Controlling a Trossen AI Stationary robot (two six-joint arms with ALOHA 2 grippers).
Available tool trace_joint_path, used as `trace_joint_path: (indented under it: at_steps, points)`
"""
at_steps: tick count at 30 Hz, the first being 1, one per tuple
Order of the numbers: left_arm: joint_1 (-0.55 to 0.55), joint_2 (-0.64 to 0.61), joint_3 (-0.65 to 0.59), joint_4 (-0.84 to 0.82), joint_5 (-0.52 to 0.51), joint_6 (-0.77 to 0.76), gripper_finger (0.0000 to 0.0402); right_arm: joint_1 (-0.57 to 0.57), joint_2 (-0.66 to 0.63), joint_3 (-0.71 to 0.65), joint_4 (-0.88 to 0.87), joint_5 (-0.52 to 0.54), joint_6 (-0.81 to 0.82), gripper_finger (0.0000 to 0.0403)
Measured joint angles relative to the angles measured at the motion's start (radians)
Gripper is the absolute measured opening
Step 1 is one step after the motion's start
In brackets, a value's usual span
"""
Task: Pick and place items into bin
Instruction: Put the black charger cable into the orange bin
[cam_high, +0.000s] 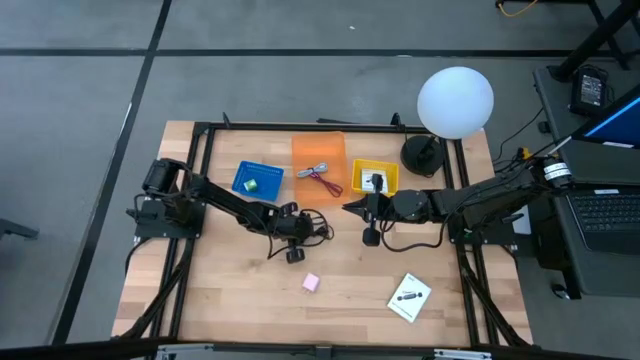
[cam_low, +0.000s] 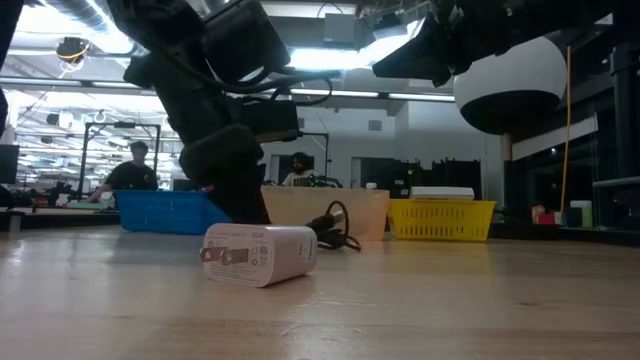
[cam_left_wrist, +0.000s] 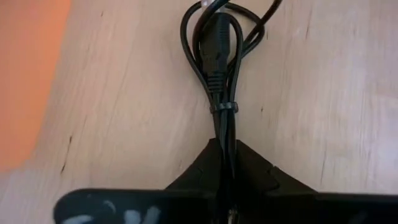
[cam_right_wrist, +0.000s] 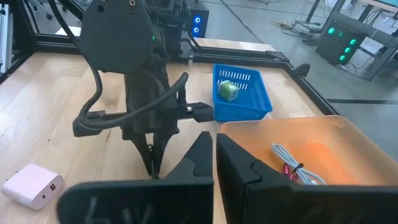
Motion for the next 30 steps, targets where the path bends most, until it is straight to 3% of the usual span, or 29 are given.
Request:
trace_joint_path:
  at_steps: [9,19,23,30]
  points:
    - [0.001,-0.06,-0.005,-0.117,0.01,0.045,0.0018,0.0,0.0,0.0,-0.012,0.0,0.0,0.0004]
    - [0.027,-0.282,-0.005,-0.221,0.001,0.237,0.0016,0.0,0.0,0.0,-0.013,-0.001,0.0,0.0004]
    - [0.044,-0.374,-0.023,-0.189,-0.001,0.3,0.0016,0.0,0.0,0.0,-0.017,-0.001,0.0,0.0004]
    - [0.076,-0.531,-0.195,0.011,0.027,0.318,0.0016,0.0,0.0,0.0,-0.032,-0.009,-0.005,0.0004]
